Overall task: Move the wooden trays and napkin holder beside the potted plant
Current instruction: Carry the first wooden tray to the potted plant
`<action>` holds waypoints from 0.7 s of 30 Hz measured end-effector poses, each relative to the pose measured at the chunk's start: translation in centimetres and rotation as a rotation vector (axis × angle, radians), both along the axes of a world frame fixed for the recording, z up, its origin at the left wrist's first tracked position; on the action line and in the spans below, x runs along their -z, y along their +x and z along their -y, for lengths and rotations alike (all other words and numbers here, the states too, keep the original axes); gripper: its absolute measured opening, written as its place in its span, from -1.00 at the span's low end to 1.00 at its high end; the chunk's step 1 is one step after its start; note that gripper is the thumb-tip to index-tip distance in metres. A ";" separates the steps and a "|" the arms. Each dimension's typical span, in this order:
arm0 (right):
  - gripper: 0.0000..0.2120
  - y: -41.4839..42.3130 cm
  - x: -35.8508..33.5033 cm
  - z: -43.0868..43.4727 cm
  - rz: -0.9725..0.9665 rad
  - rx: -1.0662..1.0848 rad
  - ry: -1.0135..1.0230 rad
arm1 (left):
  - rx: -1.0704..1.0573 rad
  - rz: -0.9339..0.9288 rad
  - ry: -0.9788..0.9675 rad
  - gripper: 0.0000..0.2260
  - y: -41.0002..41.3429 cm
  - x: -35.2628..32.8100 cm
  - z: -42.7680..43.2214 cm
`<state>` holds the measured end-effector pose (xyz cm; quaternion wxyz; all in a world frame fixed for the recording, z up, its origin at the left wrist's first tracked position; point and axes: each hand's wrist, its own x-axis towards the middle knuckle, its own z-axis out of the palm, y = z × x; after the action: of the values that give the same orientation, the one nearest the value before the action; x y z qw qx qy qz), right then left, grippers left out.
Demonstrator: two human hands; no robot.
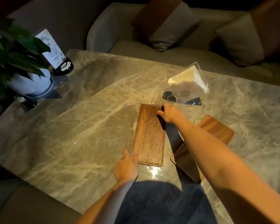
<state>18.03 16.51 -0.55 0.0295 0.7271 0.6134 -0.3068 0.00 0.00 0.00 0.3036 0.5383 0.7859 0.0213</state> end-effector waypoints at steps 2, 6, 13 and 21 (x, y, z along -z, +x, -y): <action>-0.55 0.0 0.2 -0.7 -0.034 0.017 -0.009 | -0.033 0.019 -0.014 -0.57 0.5 0.6 0.0; -0.58 0.1 0.9 -1.5 -0.054 0.011 -0.033 | -0.152 0.112 -0.108 -0.60 1.1 1.2 0.3; -0.61 0.4 1.9 -1.6 -0.077 0.034 -0.007 | -0.288 0.194 -0.091 -0.57 1.6 1.1 -0.2; -0.59 1.2 1.8 0.2 -0.178 0.221 0.016 | -0.337 0.208 -0.019 -0.59 0.5 1.3 -0.9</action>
<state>19.19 16.27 -2.36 -0.0647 0.7602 0.5322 -0.3669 0.46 0.89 -1.32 0.3806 0.3910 0.8294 0.1200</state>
